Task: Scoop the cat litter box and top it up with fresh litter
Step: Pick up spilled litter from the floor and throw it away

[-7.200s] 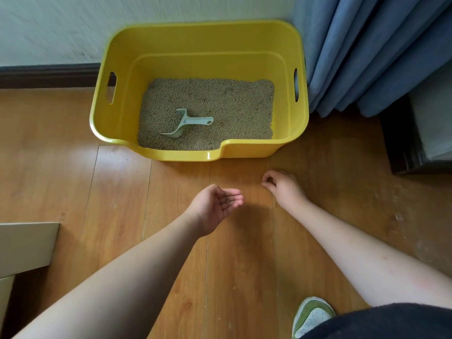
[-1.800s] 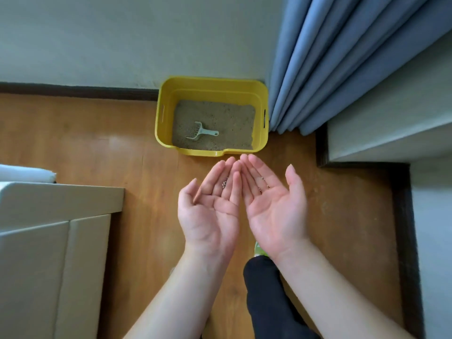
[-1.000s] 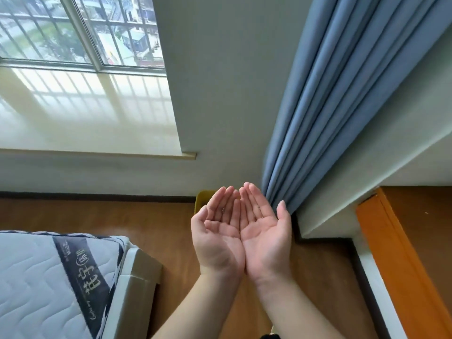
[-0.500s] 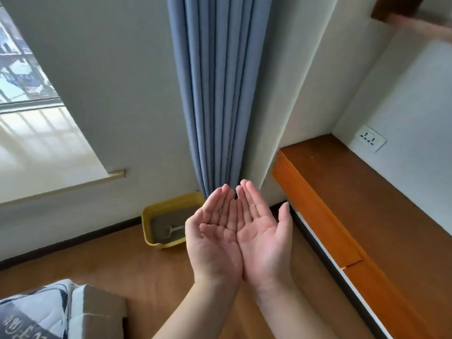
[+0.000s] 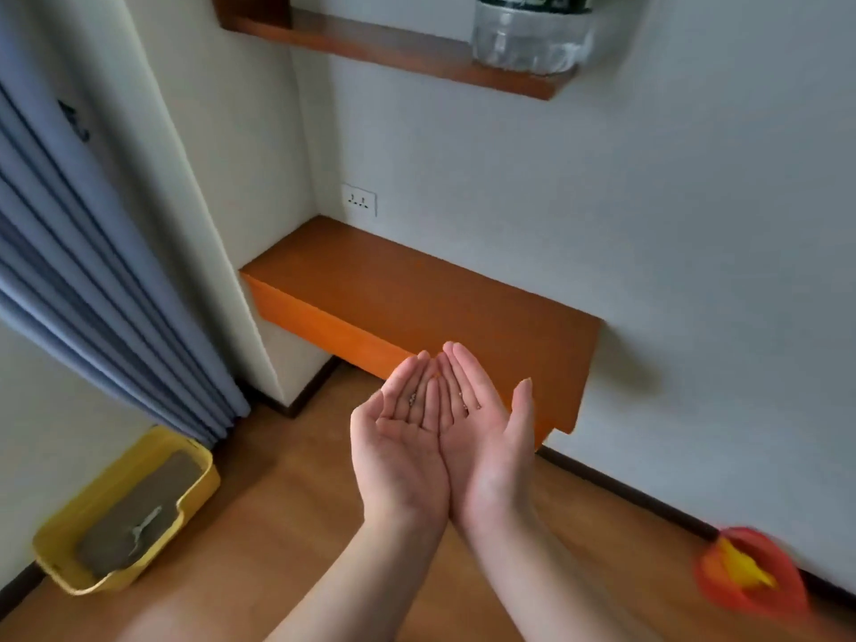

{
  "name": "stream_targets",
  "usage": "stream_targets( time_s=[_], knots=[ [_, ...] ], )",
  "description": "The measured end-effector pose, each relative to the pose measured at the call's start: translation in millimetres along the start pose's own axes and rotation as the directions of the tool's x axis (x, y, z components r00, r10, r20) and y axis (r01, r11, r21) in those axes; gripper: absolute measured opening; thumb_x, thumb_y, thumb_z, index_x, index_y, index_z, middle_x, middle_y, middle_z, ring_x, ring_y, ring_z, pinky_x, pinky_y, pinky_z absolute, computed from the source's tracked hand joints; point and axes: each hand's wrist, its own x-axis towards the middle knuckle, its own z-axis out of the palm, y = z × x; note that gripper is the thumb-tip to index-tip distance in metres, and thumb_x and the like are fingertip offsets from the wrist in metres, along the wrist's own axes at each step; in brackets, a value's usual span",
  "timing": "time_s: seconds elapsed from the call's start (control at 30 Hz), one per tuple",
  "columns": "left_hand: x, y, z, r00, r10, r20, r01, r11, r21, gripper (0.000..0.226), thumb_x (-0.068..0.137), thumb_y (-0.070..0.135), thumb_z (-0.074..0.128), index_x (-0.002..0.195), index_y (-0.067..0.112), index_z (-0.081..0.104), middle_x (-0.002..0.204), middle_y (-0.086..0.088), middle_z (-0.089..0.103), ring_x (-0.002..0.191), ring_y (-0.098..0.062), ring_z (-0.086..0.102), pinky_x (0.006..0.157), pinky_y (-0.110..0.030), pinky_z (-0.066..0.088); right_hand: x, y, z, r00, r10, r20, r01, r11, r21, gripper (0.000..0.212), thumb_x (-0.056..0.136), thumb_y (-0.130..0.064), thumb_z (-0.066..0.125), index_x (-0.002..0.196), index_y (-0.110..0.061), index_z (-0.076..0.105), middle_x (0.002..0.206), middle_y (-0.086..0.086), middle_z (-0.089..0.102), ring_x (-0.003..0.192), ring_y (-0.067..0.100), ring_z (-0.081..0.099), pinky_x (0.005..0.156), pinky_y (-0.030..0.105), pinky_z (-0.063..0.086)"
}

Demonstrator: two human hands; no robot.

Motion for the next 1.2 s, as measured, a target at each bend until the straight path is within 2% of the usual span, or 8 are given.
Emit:
stream_targets(
  time_s=[0.1, 0.27, 0.43, 0.6, 0.7, 0.9, 1.03, 1.2],
  knots=[
    [-11.0, -40.9, 20.9, 0.994, -0.099, 0.045, 0.095, 0.993, 0.072, 0.044, 0.099, 0.022, 0.033, 0.122, -0.001, 0.063, 0.12, -0.016, 0.068, 0.115, -0.029, 0.064, 0.11, -0.041, 0.039, -14.4, -39.6, -23.4, 0.992, -0.081, -0.101, 0.089, 0.993, 0.081, 0.071, 0.097, -0.06, 0.016, 0.129, -0.012, 0.058, 0.132, 0.001, 0.061, 0.121, 0.012, 0.058, 0.103, 0.03, 0.04],
    [-12.0, -98.7, 56.6, 0.952, -0.29, 0.099, 0.277, 0.952, 0.126, 0.043, 0.099, 0.021, 0.034, 0.122, -0.002, 0.063, 0.12, -0.017, 0.068, 0.117, -0.03, 0.063, 0.109, -0.039, 0.04, -24.2, -93.5, -56.9, 0.936, -0.235, -0.261, 0.282, 0.947, 0.157, 0.068, 0.098, -0.057, 0.021, 0.127, -0.011, 0.061, 0.129, 0.003, 0.063, 0.122, 0.016, 0.057, 0.109, 0.034, 0.036],
    [-14.5, -146.7, 80.6, 0.865, -0.482, 0.142, 0.454, 0.87, 0.191, 0.042, 0.098, 0.021, 0.036, 0.123, 0.0, 0.063, 0.121, -0.016, 0.068, 0.115, -0.029, 0.064, 0.109, -0.038, 0.041, -30.6, -131.1, -87.2, 0.834, -0.35, -0.427, 0.446, 0.882, 0.15, 0.067, 0.097, -0.057, 0.024, 0.124, -0.01, 0.063, 0.125, 0.005, 0.065, 0.116, 0.016, 0.061, 0.101, 0.033, 0.042],
    [-24.9, -194.7, 93.1, 0.754, -0.632, 0.178, 0.581, 0.768, 0.27, 0.043, 0.099, 0.022, 0.034, 0.122, 0.0, 0.063, 0.121, -0.016, 0.068, 0.117, -0.029, 0.063, 0.112, -0.041, 0.038, -48.7, -164.4, -111.6, 0.704, -0.44, -0.558, 0.59, 0.799, 0.114, 0.065, 0.098, -0.054, 0.025, 0.125, -0.006, 0.061, 0.125, 0.008, 0.065, 0.12, 0.018, 0.058, 0.103, 0.033, 0.04],
    [-42.5, -225.6, 98.1, 0.68, -0.709, 0.189, 0.634, 0.697, 0.336, 0.042, 0.098, 0.022, 0.036, 0.12, -0.001, 0.064, 0.121, -0.016, 0.068, 0.117, -0.029, 0.063, 0.112, -0.041, 0.038, -68.9, -183.7, -131.4, 0.611, -0.47, -0.638, 0.667, 0.739, 0.094, 0.065, 0.1, -0.052, 0.025, 0.123, -0.004, 0.062, 0.124, 0.009, 0.066, 0.117, 0.02, 0.06, 0.099, 0.032, 0.044],
    [-88.1, -272.1, 109.7, 0.511, -0.835, 0.205, 0.708, 0.544, 0.451, 0.04, 0.096, 0.02, 0.04, 0.116, -0.001, 0.067, 0.117, -0.016, 0.07, 0.112, -0.027, 0.066, 0.107, -0.039, 0.043, -112.5, -213.5, -167.1, 0.438, -0.545, -0.715, 0.794, 0.607, 0.023, 0.064, 0.099, -0.053, 0.027, 0.121, -0.004, 0.064, 0.121, 0.011, 0.067, 0.118, 0.023, 0.06, 0.111, 0.038, 0.035],
    [-116.3, -303.6, 115.5, 0.427, -0.884, 0.19, 0.715, 0.459, 0.528, 0.039, 0.096, 0.021, 0.04, 0.114, 0.0, 0.067, 0.114, -0.015, 0.071, 0.106, -0.025, 0.069, 0.097, -0.036, 0.048, -140.3, -233.1, -190.1, 0.366, -0.557, -0.746, 0.833, 0.554, -0.005, 0.065, 0.098, -0.055, 0.027, 0.123, -0.006, 0.062, 0.122, 0.009, 0.067, 0.119, 0.023, 0.059, 0.112, 0.038, 0.036],
    [-149.3, -351.0, 114.9, 0.392, -0.905, 0.168, 0.704, 0.412, 0.578, 0.04, 0.097, 0.023, 0.038, 0.113, 0.001, 0.068, 0.112, -0.015, 0.072, 0.102, -0.024, 0.07, 0.091, -0.034, 0.049, -172.1, -257.6, -229.8, 0.323, -0.547, -0.773, 0.87, 0.492, 0.015, 0.064, 0.098, -0.054, 0.028, 0.124, -0.005, 0.061, 0.123, 0.01, 0.066, 0.12, 0.023, 0.058, 0.11, 0.037, 0.037]
  ],
)
